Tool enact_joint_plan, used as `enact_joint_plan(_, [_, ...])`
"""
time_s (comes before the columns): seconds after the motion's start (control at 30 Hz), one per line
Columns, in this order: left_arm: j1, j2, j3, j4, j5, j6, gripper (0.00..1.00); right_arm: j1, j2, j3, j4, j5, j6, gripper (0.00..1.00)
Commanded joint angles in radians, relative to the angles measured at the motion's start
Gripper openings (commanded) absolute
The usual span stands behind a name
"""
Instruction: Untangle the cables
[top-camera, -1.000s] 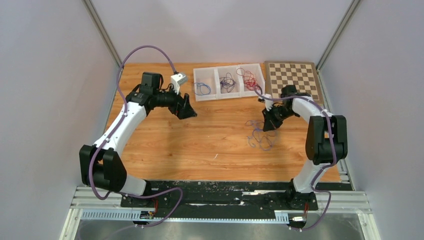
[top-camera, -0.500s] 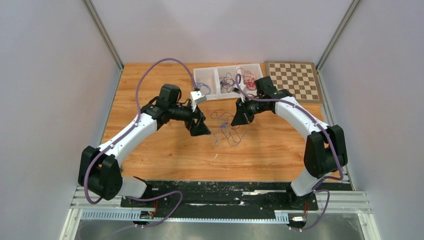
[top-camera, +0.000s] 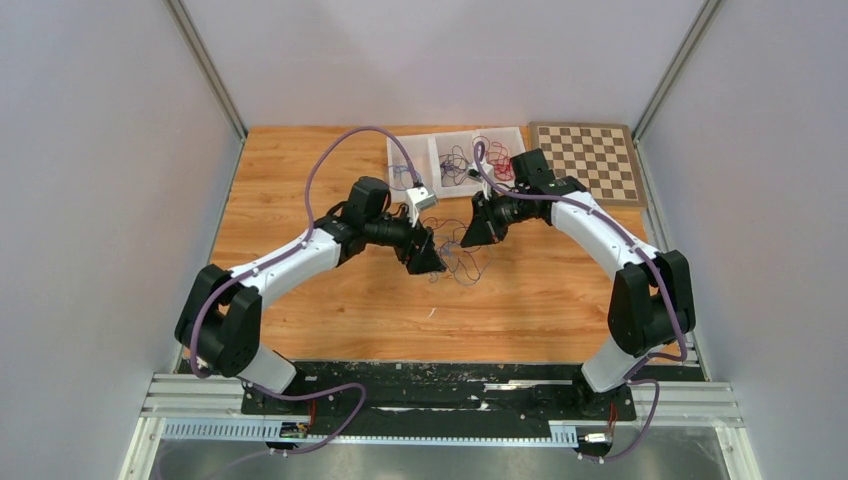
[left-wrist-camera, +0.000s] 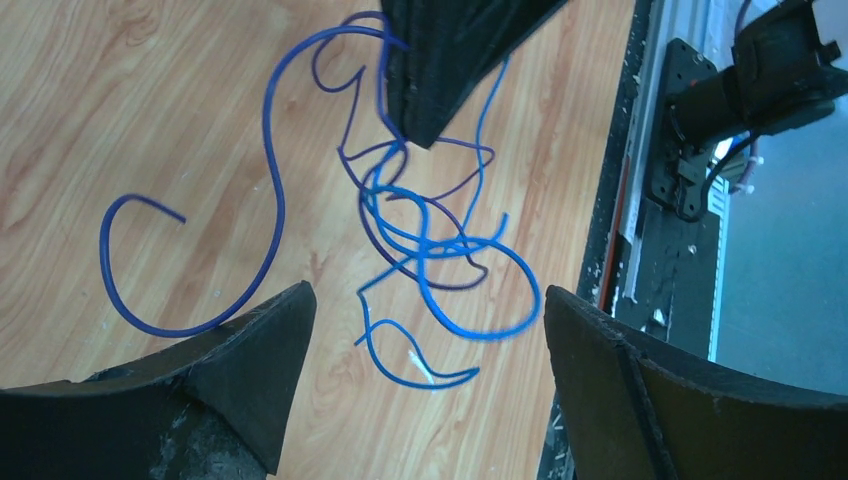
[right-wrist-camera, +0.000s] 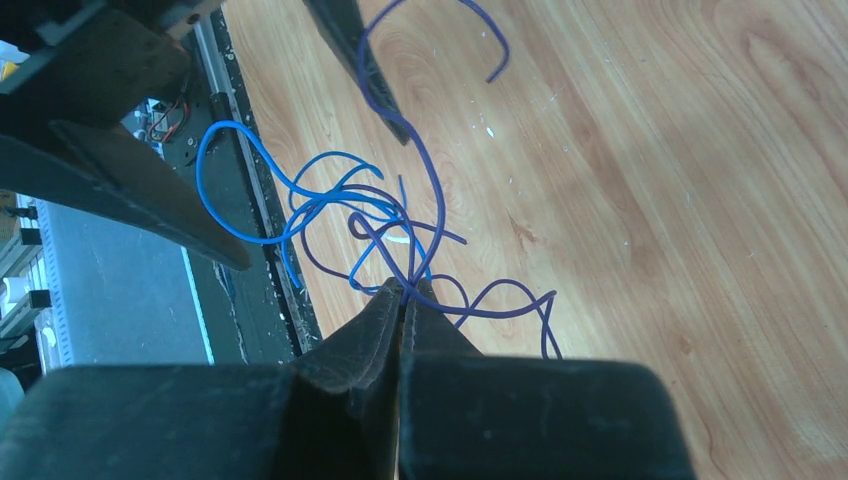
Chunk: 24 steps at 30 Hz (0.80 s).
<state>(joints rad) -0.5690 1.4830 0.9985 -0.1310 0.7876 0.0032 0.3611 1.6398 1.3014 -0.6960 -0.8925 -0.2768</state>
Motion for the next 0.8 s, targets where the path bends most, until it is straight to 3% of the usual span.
enact_joint_plan(0.0, [-0.008, 0.053, 0.063, 0.085, -0.024, -0.089, 0.91, 0.011, -0.043, 0.036, 0.033, -0.023, 0.014, 0.00])
enact_joint_plan(0.23, [-0.022, 0.109, 0.123, 0.094, -0.028, -0.151, 0.83, 0.013, -0.020, 0.058, 0.032, 0.009, -0.004, 0.00])
enact_joint_plan(0.37, [-0.025, 0.116, 0.163, 0.042, -0.064, -0.118, 0.47, 0.011, 0.009, 0.081, 0.017, 0.031, -0.016, 0.00])
enact_joint_plan(0.47, [-0.021, 0.081, 0.156, 0.013, -0.068, -0.044, 0.11, 0.003, 0.013, 0.063, 0.007, 0.064, -0.038, 0.00])
enact_joint_plan(0.53, [-0.013, 0.040, 0.136, 0.007, -0.041, -0.013, 0.00, -0.005, 0.007, 0.039, 0.005, 0.091, -0.048, 0.00])
enact_joint_plan(0.77, [0.058, -0.082, 0.093, -0.075, 0.088, 0.044, 0.00, -0.092, -0.050, -0.069, 0.009, 0.183, -0.057, 0.00])
